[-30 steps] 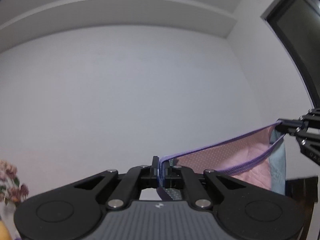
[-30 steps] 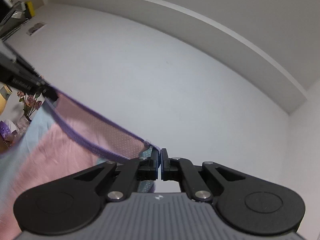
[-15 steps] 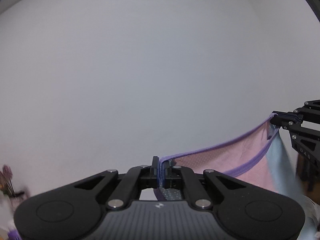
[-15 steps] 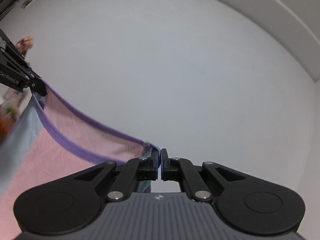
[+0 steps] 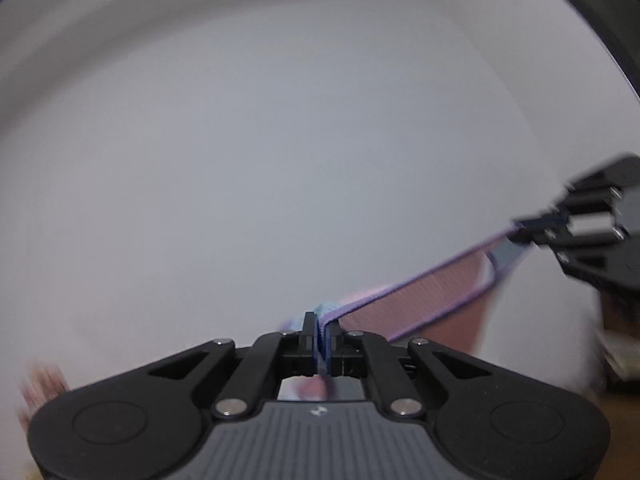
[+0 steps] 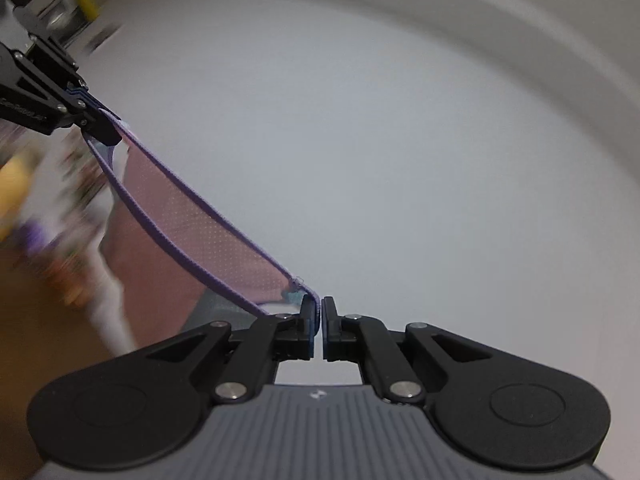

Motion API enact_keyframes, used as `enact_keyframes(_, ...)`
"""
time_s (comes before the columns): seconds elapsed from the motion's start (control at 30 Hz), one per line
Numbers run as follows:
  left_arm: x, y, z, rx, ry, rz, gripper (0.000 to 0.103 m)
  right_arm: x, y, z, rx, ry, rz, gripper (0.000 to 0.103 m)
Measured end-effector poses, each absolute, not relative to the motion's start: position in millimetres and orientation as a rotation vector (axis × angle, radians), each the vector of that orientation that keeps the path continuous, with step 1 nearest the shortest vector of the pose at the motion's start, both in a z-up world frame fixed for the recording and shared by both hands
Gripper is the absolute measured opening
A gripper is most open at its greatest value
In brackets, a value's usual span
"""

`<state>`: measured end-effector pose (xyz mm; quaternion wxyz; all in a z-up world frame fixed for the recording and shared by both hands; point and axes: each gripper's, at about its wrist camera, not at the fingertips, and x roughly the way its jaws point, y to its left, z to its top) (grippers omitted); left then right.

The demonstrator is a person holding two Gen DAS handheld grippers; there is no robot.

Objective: Fold clothes
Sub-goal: 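Lift the garment with both tools, stretching it between them, then lay the garment flat on the table and open both tools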

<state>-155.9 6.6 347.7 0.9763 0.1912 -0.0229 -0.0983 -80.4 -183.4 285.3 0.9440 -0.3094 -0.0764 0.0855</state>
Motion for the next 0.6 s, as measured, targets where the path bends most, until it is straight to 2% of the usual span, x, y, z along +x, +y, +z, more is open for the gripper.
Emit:
enact_keyframes(0.07,-160.0,-1.3,275.5,0.381,0.155,-0.276,0.017,-79.3,-198.3,214.6,-0.613,0.033,0.254,0.004)
enact_keyframes(0.1,-162.1,-5.2,239.4,0.376,0.257,-0.316,0.026,-76.4,-208.6,177.8,-0.59,0.155,0.304,0.006)
enact_keyframes(0.13,-166.9,-7.0,201.9,0.345,0.386,-0.389,0.029,-71.7,-221.6,139.7,-0.553,0.301,0.362,0.013)
enact_keyframes(0.17,-171.6,-8.7,164.8,0.313,0.515,-0.462,0.03,-79.1,-231.2,106.6,-0.509,0.431,0.398,0.021)
enact_keyframes(0.2,-176.0,-8.3,136.7,0.284,0.649,-0.539,0.028,-98.8,-237.4,78.7,-0.459,0.544,0.412,0.024)
enact_keyframes(0.23,-179.3,-2.7,123.5,0.225,0.7,-0.565,0.028,-115.0,-246.0,57.1,-0.403,0.629,0.419,0.028)
enact_keyframes(0.3,-182.4,17.9,113.7,0.064,0.733,-0.597,0.03,-122.1,-266.0,39.5,-0.303,0.668,0.433,0.036)
enact_keyframes(0.33,-173.7,38.9,114.3,0.045,0.737,-0.611,0.033,-121.8,-273.3,43.1,-0.256,0.651,0.453,0.046)
enact_keyframes(0.37,-163.0,53.3,117.0,0.044,0.717,-0.589,0.039,-123.7,-278.4,46.0,-0.222,0.63,0.466,0.05)
enact_keyframes(0.4,-147.3,70.3,118.6,0.051,0.697,-0.554,0.057,-121.6,-277.0,48.2,-0.21,0.609,0.469,0.051)
enact_keyframes(0.43,-122.3,70.0,117.7,0.064,0.684,-0.511,0.069,-113.0,-271.4,50.8,-0.206,0.591,0.466,0.052)
enact_keyframes(0.57,-23.4,62.3,84.1,0.158,0.69,-0.304,0.066,-73.6,-243.1,62.5,-0.213,0.549,0.45,0.05)
enact_keyframes(0.6,-6.1,58.7,78.7,0.178,0.709,-0.266,0.059,-51.7,-236.0,56.2,-0.232,0.556,0.444,0.048)
